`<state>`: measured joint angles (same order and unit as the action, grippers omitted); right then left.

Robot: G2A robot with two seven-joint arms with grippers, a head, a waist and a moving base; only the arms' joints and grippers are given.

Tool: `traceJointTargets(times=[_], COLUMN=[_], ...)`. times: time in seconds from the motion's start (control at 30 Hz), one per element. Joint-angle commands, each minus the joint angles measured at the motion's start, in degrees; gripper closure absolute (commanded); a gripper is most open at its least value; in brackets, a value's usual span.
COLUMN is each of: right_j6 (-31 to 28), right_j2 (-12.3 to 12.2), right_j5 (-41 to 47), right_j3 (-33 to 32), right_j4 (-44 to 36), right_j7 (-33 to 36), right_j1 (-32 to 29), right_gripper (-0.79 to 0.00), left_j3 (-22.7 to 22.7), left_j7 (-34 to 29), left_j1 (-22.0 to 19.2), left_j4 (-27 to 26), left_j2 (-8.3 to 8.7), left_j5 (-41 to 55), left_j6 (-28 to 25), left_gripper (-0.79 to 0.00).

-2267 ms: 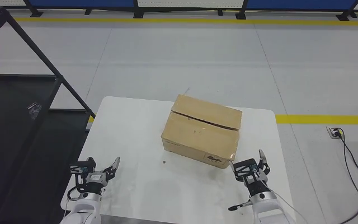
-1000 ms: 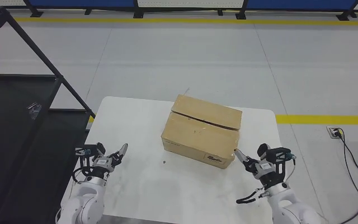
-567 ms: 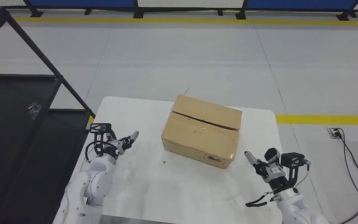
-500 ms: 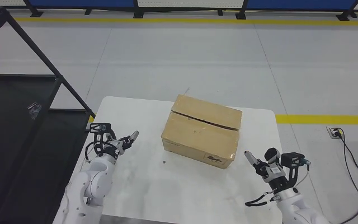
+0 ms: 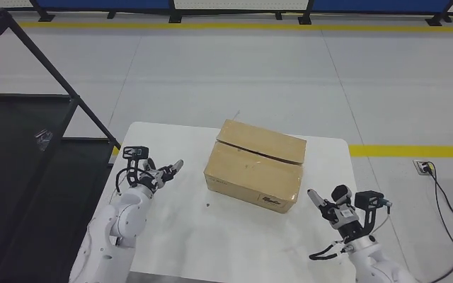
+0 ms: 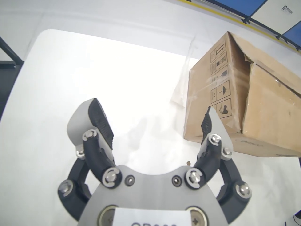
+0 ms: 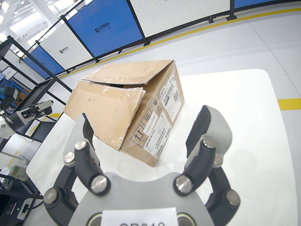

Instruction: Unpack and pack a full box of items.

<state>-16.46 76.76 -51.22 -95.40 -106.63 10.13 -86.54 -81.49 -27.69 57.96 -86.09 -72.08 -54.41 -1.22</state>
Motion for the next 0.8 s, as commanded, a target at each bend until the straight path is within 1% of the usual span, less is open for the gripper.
traceJointTargets(times=[0.0,0.07,0.17,0.23,0.3,0.4,0.57,0.77], right_j6=[-0.67,-1.42,-2.22,-2.46,-2.41,-2.07,0.55,0.55], right_j2=[-0.09,-0.2,-0.39,-0.51,-0.62,-0.76,-0.92,-0.92], right_j5=[1.28,2.96,5.0,5.81,6.28,6.67,6.1,6.1], right_j3=[-0.35,-0.93,-1.99,-2.53,-2.88,-3.15,-3.13,-3.13], right_j4=[0.62,1.29,1.98,2.01,1.79,1.14,0.28,0.28], right_j7=[-0.03,-0.03,0.05,0.17,0.4,0.7,1.64,1.64], right_j1=[-0.03,-0.12,-0.12,-0.25,-0.38,-0.54,-0.78,-0.78], right_gripper=[-0.785,-0.785,-0.785,-0.785,-0.785,-0.785,-0.785,-0.785], left_j3=[1.36,3.17,7.9,10.73,12.24,12.5,12.12,12.12], left_j7=[-0.96,-1.23,1.08,1.66,3.14,3.73,3.71,3.71], left_j1=[-2.3,-4.54,-7.76,-9.75,-11.38,-12.69,-12.47,-12.47], left_j4=[1.74,3.52,6.63,8.65,10.49,11.89,11.48,11.48], left_j2=[-0.11,-0.26,-0.51,-0.85,-1.06,-1.24,-1.21,-1.21], left_j5=[-1.52,-3.99,-16.23,-20.27,-23.36,-23.53,-23.15,-23.15], left_j6=[0.39,0.66,3.99,3.86,3.95,3.15,3.02,3.02], left_gripper=[-0.785,-0.785,-0.785,-0.785,-0.785,-0.785,-0.785,-0.785])
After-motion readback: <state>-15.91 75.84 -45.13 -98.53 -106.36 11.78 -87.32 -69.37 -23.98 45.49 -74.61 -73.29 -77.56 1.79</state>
